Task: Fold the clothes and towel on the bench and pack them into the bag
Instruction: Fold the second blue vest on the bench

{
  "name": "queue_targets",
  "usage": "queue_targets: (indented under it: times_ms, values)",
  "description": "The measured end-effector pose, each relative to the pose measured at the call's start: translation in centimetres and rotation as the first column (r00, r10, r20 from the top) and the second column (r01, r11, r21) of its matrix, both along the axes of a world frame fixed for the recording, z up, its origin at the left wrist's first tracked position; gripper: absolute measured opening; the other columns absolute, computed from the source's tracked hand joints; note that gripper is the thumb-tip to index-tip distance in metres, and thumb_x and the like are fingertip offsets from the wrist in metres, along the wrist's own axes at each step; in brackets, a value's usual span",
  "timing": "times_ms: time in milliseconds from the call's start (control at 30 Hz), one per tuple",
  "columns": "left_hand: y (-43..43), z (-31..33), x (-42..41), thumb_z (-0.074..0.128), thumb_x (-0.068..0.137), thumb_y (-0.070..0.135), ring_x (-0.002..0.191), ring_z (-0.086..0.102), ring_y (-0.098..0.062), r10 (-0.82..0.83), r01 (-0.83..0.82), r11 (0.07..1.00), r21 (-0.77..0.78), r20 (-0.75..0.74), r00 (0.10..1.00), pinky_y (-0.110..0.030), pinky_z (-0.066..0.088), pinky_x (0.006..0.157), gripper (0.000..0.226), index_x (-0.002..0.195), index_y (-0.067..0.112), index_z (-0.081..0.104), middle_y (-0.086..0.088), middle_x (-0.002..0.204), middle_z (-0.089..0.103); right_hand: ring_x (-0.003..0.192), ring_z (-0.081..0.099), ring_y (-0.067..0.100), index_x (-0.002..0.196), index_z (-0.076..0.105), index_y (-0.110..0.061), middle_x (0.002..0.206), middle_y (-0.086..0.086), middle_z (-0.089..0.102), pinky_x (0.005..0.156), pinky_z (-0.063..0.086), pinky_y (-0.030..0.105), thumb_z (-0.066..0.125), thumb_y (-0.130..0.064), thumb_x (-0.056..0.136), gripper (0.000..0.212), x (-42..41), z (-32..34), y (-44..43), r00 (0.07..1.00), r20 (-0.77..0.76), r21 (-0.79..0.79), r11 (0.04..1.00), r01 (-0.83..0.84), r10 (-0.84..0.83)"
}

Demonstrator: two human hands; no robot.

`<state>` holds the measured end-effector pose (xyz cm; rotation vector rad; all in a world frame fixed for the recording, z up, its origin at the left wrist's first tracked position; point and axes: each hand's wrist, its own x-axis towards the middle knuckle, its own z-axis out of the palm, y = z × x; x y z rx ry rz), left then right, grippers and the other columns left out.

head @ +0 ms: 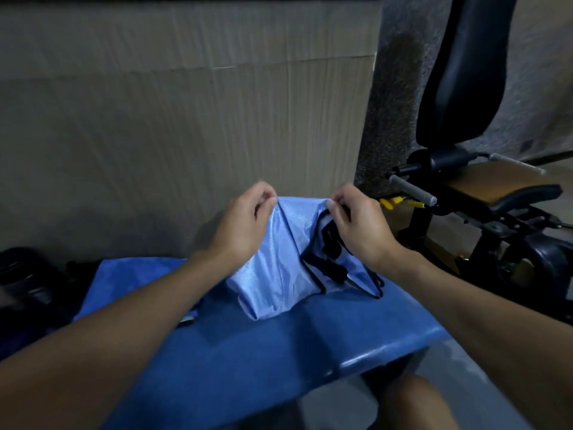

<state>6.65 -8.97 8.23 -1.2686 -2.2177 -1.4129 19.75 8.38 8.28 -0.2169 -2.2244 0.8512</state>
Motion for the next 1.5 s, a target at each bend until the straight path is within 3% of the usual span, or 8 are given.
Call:
queue_targets:
  times_ms: [367, 567, 700, 800, 900, 1000, 1333, 1500]
  values:
    - [-10.1, -0.3, 1.0, 0.063, 0.093, 0.007, 0.064, 0.053, -0.009, 0.081, -0.082, 0.978, -0.189, -0.013, 0.997, -0.027, 0.045, 0.066, 0.008, 0.089, 0.010, 0.070, 0.003, 0.073, 0.062, 0.076, 0.060, 0.019, 0.085, 0.059, -0.010, 0.074, 0.000, 0.064, 0.064, 0.039, 0.023, 0.056, -0.014, 0.098, 0.014, -0.2, -1.9, -6.9, 0.987, 0.133, -0.114, 0.991, -0.074, 0.089]
    - [-11.8, -7.9, 0.6, 0.065, 0.089, 0.019, 0.082, 0.063, -0.018, 0.089, -0.077, 0.906, -0.417, 0.009, 0.996, -0.036, 0.051, 0.082, 0.010, 0.094, 0.012, 0.070, -0.001, 0.089, 0.066, 0.089, 0.063, 0.032, 0.091, 0.061, -0.007, 0.090, 0.015, 0.067, 0.077, 0.048, 0.038, 0.050, -0.018, 0.099, 0.017, -2.8, -8.6, -4.6, 0.902, 0.431, 0.000, 1.000, 0.030, -0.027]
    - [-12.8, -12.6, 2.1, 0.058, 0.078, 0.051, 0.096, 0.064, -0.019, 0.023, 0.031, 0.761, -0.648, 0.074, 0.997, -0.036, 0.049, 0.087, 0.040, 0.099, 0.019, 0.070, 0.002, 0.098, 0.068, 0.104, 0.054, 0.032, 0.096, 0.066, -0.018, 0.101, 0.007, 0.063, 0.087, 0.042, 0.045, 0.059, -0.017, 0.090, 0.009, -1.8, -11.9, -4.6, 0.863, 0.496, 0.231, 0.973, -0.024, -0.097]
    - [-12.9, -14.8, 3.4, 0.053, 0.070, 0.071, 0.109, 0.057, -0.014, -0.037, 0.072, 0.586, -0.807, 0.062, 0.997, -0.036, 0.044, 0.096, 0.062, 0.113, 0.028, 0.065, 0.010, 0.111, 0.063, 0.075, 0.059, 0.018, 0.084, 0.068, -0.011, 0.079, 0.000, 0.064, 0.074, 0.049, 0.036, 0.068, -0.014, 0.083, 0.003, -0.5, -13.4, -5.9, 0.870, 0.485, 0.100, 0.982, -0.162, 0.094]
    - [-12.5, -16.4, 4.3, 0.069, 0.076, 0.060, 0.109, 0.051, -0.014, -0.074, 0.055, 0.487, -0.872, 0.021, 0.997, -0.036, 0.041, 0.095, 0.057, 0.122, 0.028, 0.058, 0.009, 0.117, 0.055, 0.067, 0.059, 0.012, 0.077, 0.065, -0.017, 0.071, -0.005, 0.065, 0.068, 0.048, 0.032, 0.073, -0.044, 0.081, 0.029, 0.8, -14.9, -7.2, 0.689, 0.687, -0.010, 0.950, -0.311, 0.233]
    - [-12.3, -17.2, 4.4, 0.072, 0.085, 0.042, 0.104, 0.054, -0.016, -0.023, 0.032, 0.563, -0.826, 0.023, 0.999, -0.033, 0.041, 0.089, 0.026, 0.102, 0.023, 0.064, 0.010, 0.103, 0.054, 0.075, 0.048, 0.013, 0.074, 0.051, -0.025, 0.078, -0.007, 0.055, 0.071, 0.032, 0.033, 0.071, -0.052, 0.078, 0.034, 1.8, -16.5, -8.2, 0.586, 0.796, 0.132, 0.902, -0.410, 0.150]
    - [-12.3, -10.9, 4.0, 0.068, 0.092, 0.016, 0.069, 0.062, -0.017, 0.158, -0.076, 0.900, -0.430, 0.159, 0.975, -0.033, 0.049, 0.069, 0.012, 0.082, 0.015, 0.063, -0.001, 0.073, 0.066, 0.076, 0.056, 0.021, 0.076, 0.053, -0.017, 0.075, -0.002, 0.058, 0.080, 0.048, 0.044, 0.063, -0.020, 0.091, 0.018, 1.0, -13.2, -7.8, 0.824, 0.555, 0.086, 0.977, -0.193, 0.114]
    - [-10.4, -2.7, 4.4, 0.064, 0.093, 0.008, 0.063, 0.053, -0.013, 0.123, -0.075, 0.970, -0.232, 0.203, 0.971, -0.032, 0.046, 0.064, 0.021, 0.077, 0.021, 0.058, -0.002, 0.071, 0.061, 0.099, 0.058, 0.013, 0.106, 0.057, -0.022, 0.102, -0.006, 0.063, 0.090, 0.045, 0.029, 0.071, -0.054, 0.078, 0.045, 0.7, -6.4, -10.2, 0.908, 0.301, -0.136, 0.956, -0.262, 0.291]
